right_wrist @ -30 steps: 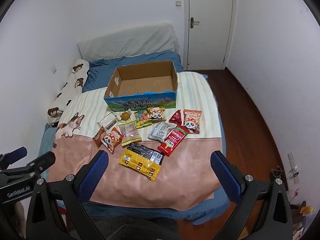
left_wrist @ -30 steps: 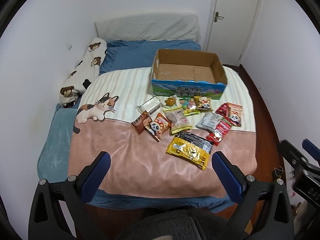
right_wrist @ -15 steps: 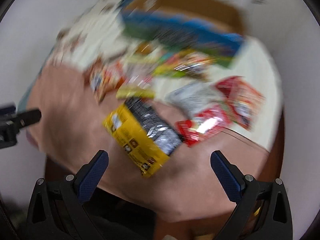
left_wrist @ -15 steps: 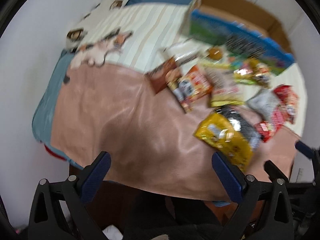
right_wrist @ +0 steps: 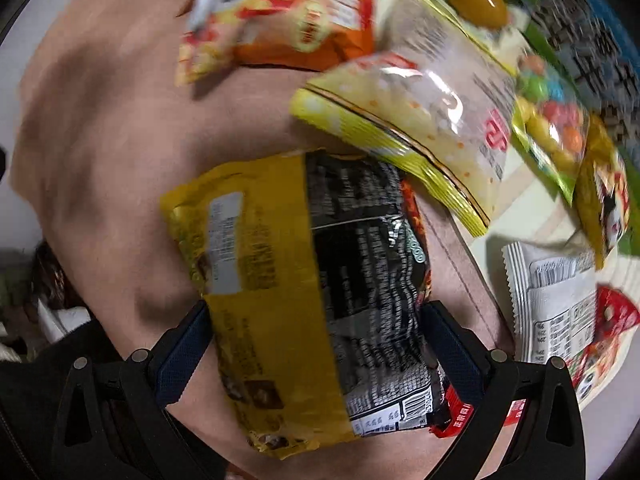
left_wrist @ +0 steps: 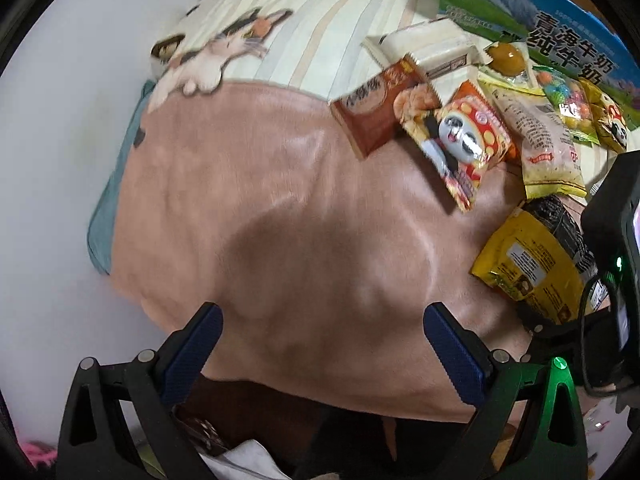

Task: Organize snacks
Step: 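Grasp the orange panda bag with left tool while right grasps yellow-black bag, then carry both bags into the cardboard box and open both tools to release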

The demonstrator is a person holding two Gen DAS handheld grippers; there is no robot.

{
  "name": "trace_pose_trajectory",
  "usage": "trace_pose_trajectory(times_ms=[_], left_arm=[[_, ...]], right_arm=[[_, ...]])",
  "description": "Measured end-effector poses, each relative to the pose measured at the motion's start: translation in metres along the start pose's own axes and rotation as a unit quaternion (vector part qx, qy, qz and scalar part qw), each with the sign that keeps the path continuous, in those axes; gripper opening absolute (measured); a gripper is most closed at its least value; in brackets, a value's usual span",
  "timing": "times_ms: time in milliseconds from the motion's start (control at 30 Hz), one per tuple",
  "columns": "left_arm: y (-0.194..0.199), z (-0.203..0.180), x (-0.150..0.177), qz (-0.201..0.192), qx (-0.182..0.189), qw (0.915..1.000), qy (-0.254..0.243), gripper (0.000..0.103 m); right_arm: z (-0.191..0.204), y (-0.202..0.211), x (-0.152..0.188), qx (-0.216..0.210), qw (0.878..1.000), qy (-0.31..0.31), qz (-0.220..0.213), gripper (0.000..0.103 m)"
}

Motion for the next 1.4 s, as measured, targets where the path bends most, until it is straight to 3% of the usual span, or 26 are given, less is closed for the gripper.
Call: trace_pose_trajectory(times_ms=[133,233,333,433,467,500,567,667,733,767,800,967,1033,1100,1267,1400], left_arm=[[0.008,-0.01,-0.025,-0.029,0.011,0.9987,-0.04,0.103],[0.012,-0.029,-0.051,-0.047,0.037,0.9945,-0.086,0.103],[0.013,-0.057,-0.079,-0.063,0.066,0.9844,-0.15,0.102],[0.002,-0.085,-0.103,-0.066,0.08,0.9718,-0.211,0.102],[-0.004,-0.089,-0.109,-0.063,0.081,0.9695,-0.222,0.102],[-0.013,-0.1,-0.114,-0.052,0.083,0.9653,-0.242,0.102],[-0.03,-0.114,-0.118,-0.03,0.085,0.9597,-0.266,0.102],[-0.049,-0.126,-0.117,-0.001,0.099,0.9535,-0.285,0.095],[-0.056,-0.13,-0.11,0.017,0.124,0.9503,-0.285,0.079],[-0.057,-0.129,-0.107,0.023,0.138,0.9501,-0.279,0.061],[-0.061,-0.126,-0.104,0.031,0.137,0.9521,-0.271,0.056],[-0.061,-0.1,-0.079,0.044,0.137,0.9642,-0.223,0.055],[-0.061,-0.082,-0.061,0.057,0.138,0.969,-0.197,0.055],[-0.062,-0.066,-0.04,0.072,0.153,0.9711,-0.169,0.055],[-0.085,-0.047,-0.012,0.097,0.159,0.9731,-0.136,0.057],[-0.072,-0.038,0.001,0.074,0.155,0.976,-0.134,0.052]], right_arm=[[-0.018,0.006,0.005,-0.024,0.993,-0.117,-0.02,0.092],[-0.025,0.005,0.019,-0.039,0.975,-0.219,-0.025,0.092],[-0.035,0.003,0.044,-0.084,0.926,-0.365,-0.035,0.092],[-0.047,-0.001,0.063,-0.125,0.858,-0.495,-0.057,0.092],[-0.056,0.001,0.065,-0.132,0.842,-0.52,-0.062,0.092],[-0.061,-0.004,0.066,-0.138,0.827,-0.54,-0.065,0.093],[-0.065,-0.008,0.063,-0.145,0.818,-0.553,-0.063,0.093],[-0.075,-0.003,0.062,-0.134,0.822,-0.548,-0.071,0.095],[-0.076,0.007,0.073,-0.132,0.828,-0.54,-0.075,0.097],[-0.074,0.002,0.072,-0.135,0.831,-0.535,-0.069,0.097],[-0.071,-0.002,0.066,-0.139,0.833,-0.533,-0.062,0.097],[-0.048,-0.022,0.062,-0.129,0.849,-0.511,-0.035,0.097],[-0.039,-0.022,0.062,-0.121,0.855,-0.503,-0.037,0.089],[-0.035,-0.011,0.062,-0.117,0.865,-0.487,-0.034,0.089],[-0.026,-0.041,0.053,-0.117,0.874,-0.472,-0.014,0.096],[-0.029,-0.043,0.045,-0.113,0.874,-0.472,-0.018,0.088]])
Point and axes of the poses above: each gripper's, at about its wrist camera, not at the fingertips, and y roughly against the way its jaws point, z to its left, x to its underside, the point moved 6 cm from there along -y, roughly the way its jaws point, and after that the axes turned 5 degrees about y, right-handed, at the moved point
